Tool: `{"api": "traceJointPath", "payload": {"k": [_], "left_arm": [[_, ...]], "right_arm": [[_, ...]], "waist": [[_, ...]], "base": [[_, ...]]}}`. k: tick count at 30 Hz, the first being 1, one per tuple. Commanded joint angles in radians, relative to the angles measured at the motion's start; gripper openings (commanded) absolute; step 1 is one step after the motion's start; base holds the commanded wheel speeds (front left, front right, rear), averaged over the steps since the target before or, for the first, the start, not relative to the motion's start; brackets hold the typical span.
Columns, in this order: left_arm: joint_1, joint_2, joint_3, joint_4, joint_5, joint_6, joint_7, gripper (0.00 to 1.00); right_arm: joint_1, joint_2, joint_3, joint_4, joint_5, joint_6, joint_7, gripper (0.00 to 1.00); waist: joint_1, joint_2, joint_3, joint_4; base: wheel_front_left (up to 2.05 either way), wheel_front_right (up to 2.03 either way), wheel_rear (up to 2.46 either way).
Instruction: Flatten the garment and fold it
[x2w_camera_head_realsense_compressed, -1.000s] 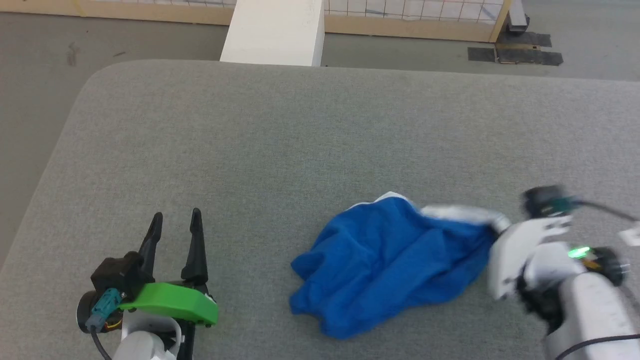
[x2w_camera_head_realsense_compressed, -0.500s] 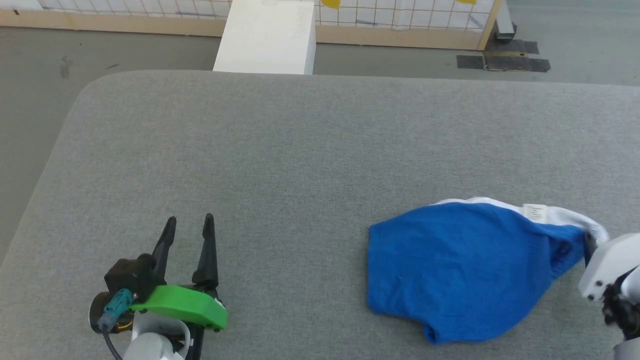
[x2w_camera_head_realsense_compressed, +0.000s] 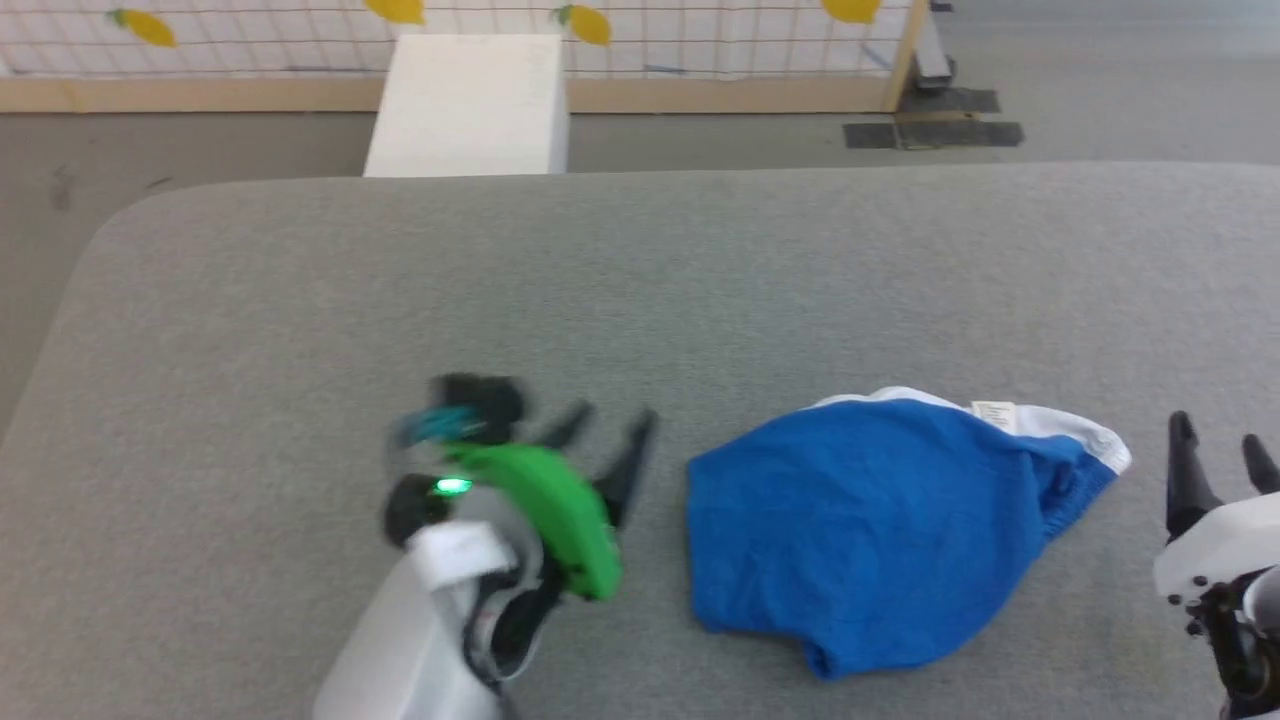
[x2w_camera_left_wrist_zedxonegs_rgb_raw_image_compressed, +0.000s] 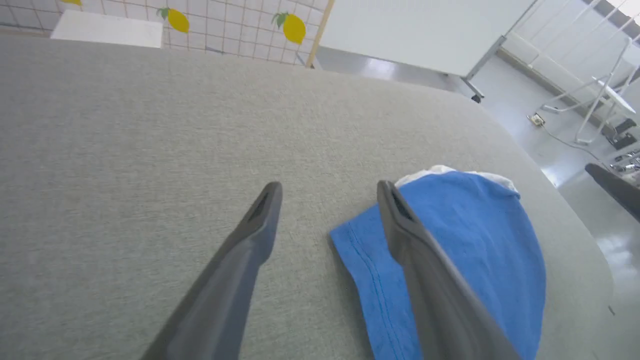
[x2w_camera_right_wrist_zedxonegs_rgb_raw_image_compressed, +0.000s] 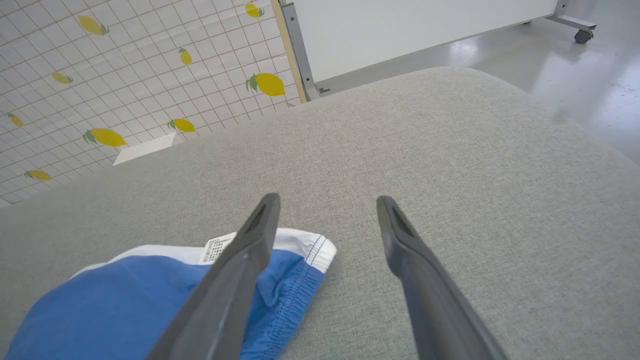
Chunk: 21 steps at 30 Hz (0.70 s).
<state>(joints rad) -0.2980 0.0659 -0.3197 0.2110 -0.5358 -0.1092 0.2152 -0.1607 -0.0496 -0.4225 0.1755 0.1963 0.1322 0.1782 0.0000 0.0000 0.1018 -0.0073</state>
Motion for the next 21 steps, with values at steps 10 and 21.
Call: {"api": "traceJointPath", "payload": {"k": [10, 21], "left_arm": [[-0.100, 0.019, -0.167, 0.147, 0.002, 0.026, 0.457, 1.00], [-0.124, 0.024, -0.074, 0.076, -0.067, 0.024, 0.304, 0.00]], "right_arm": [[-0.005, -0.001, 0.031, 0.036, 0.016, -0.002, -0.050, 1.00], [0.003, -0.001, 0.030, 0.057, 0.001, -0.002, -0.071, 1.00]], "waist": [[0.0000, 0.0000, 0.059, -0.153], [0.0000, 0.0000, 0.047, -0.104]], "base": [[0.00, 0.00, 0.00], [0.00, 0.00, 0.00]]}}
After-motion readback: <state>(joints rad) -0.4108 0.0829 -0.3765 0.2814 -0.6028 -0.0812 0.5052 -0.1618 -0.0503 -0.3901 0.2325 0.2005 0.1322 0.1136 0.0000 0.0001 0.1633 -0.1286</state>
